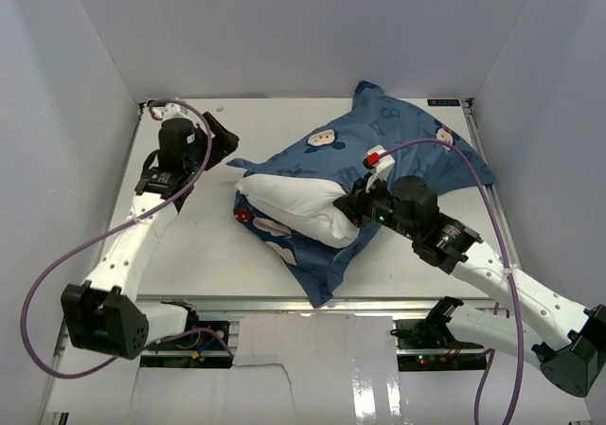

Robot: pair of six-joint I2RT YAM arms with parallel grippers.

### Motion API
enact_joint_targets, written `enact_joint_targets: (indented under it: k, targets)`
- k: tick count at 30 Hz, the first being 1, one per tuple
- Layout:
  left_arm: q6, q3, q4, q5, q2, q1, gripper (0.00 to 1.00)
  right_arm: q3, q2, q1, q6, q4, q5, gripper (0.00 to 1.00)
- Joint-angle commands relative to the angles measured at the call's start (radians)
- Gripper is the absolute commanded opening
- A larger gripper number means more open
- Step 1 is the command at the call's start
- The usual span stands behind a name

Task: Remove the pillowcase from the pillow

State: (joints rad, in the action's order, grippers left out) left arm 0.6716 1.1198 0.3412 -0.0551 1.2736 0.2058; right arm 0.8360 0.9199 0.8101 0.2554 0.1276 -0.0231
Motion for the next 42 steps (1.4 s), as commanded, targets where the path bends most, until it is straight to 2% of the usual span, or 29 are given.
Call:
enact_joint_targets:
  k: [1, 4, 5, 7, 11, 19, 25, 30, 35, 38, 41, 42]
  targets:
    - [0.091, 0.015, 0.075, 0.061, -0.111, -0.022, 0.89, 0.038, 0.011, -0.005, 0.028, -0.207, -0.046, 0.08]
    - [0.14, -0.012, 0.036, 0.193, -0.178, -0.02, 0.91, 0.072, 0.071, -0.003, 0.038, -0.227, -0.047, 0.08]
    - [0.21, -0.032, 0.015, 0.234, -0.2, -0.02, 0.86, 0.08, 0.085, -0.003, 0.042, -0.232, -0.047, 0.08]
    - [0.363, -0.118, -0.01, 0.265, -0.258, -0.019, 0.85, 0.104, 0.129, -0.003, 0.054, -0.246, -0.058, 0.08]
    - [0.48, -0.202, -0.024, 0.405, -0.27, 0.007, 0.87, 0.138, 0.189, 0.012, 0.08, -0.284, -0.089, 0.08]
    - [0.582, -0.317, -0.093, 0.281, -0.281, 0.175, 0.96, 0.176, 0.301, 0.099, 0.099, -0.348, -0.173, 0.08]
    - [0.605, -0.336, -0.133, 0.259, -0.172, 0.179, 0.95, 0.157, 0.31, 0.146, 0.113, -0.393, -0.215, 0.08]
    - [0.606, -0.368, -0.149, 0.176, -0.146, 0.179, 0.95, 0.15, 0.3, 0.161, 0.097, -0.379, -0.233, 0.08]
    - [0.626, -0.399, -0.252, 0.192, -0.109, 0.181, 0.98, 0.111, 0.271, 0.169, 0.1, -0.402, -0.212, 0.08]
    - [0.638, -0.39, -0.3, 0.231, -0.033, 0.193, 0.98, 0.075, 0.264, 0.176, 0.123, -0.425, -0.202, 0.08]
    - [0.62, -0.385, -0.333, 0.245, 0.024, 0.244, 0.85, 0.067, 0.286, 0.189, 0.133, -0.439, -0.195, 0.08]
    - [0.617, -0.394, -0.402, 0.241, 0.027, 0.253, 0.73, 0.069, 0.292, 0.193, 0.136, -0.437, -0.187, 0.08]
